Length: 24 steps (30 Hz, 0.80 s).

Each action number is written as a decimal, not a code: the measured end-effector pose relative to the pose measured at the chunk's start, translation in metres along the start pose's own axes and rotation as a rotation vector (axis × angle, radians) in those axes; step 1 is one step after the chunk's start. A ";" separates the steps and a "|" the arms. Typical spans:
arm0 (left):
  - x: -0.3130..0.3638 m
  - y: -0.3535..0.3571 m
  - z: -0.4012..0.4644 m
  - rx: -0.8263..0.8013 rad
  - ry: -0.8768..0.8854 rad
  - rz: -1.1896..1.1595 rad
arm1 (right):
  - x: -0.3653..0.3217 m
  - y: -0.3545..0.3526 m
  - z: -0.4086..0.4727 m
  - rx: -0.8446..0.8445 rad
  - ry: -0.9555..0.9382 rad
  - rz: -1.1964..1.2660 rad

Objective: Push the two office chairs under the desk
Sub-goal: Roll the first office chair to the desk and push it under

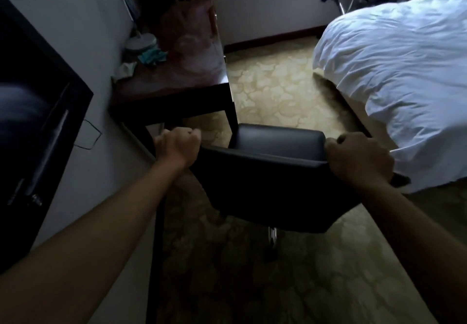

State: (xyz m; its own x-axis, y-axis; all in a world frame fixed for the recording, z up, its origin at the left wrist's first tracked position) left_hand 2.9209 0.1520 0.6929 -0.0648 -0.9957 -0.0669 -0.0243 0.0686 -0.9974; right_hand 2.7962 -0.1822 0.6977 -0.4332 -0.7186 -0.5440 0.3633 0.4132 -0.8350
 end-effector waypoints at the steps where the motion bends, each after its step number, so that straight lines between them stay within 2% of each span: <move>1: 0.001 0.002 0.003 0.026 0.011 -0.013 | 0.001 0.001 0.006 -0.012 -0.024 0.010; 5: 0.004 -0.002 -0.002 -0.006 0.002 0.044 | -0.002 -0.002 0.005 -0.078 0.005 -0.046; 11: -0.001 -0.004 -0.009 0.045 -0.079 -0.077 | 0.003 0.000 -0.006 -0.105 0.020 -0.061; 20: -0.026 0.004 -0.052 0.109 0.059 -0.122 | 0.005 -0.005 -0.091 -0.114 0.062 -0.044; 24: -0.036 0.002 -0.079 0.203 0.107 -0.192 | 0.005 -0.011 -0.140 -0.149 0.041 -0.026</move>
State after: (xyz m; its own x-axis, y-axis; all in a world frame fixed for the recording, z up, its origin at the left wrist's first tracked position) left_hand 2.8444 0.1927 0.6957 -0.1831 -0.9762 0.1160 0.1526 -0.1448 -0.9776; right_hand 2.6744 -0.1121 0.6928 -0.4750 -0.7080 -0.5227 0.2265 0.4755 -0.8500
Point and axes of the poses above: each hand's wrist, its own z-axis towards the middle knuckle, its own y-axis out of the palm, x = y × z, the point moved 4 cm from there along z, towards the middle knuckle, and after that the axes turned 13 degrees about z, right-handed, at the moved point
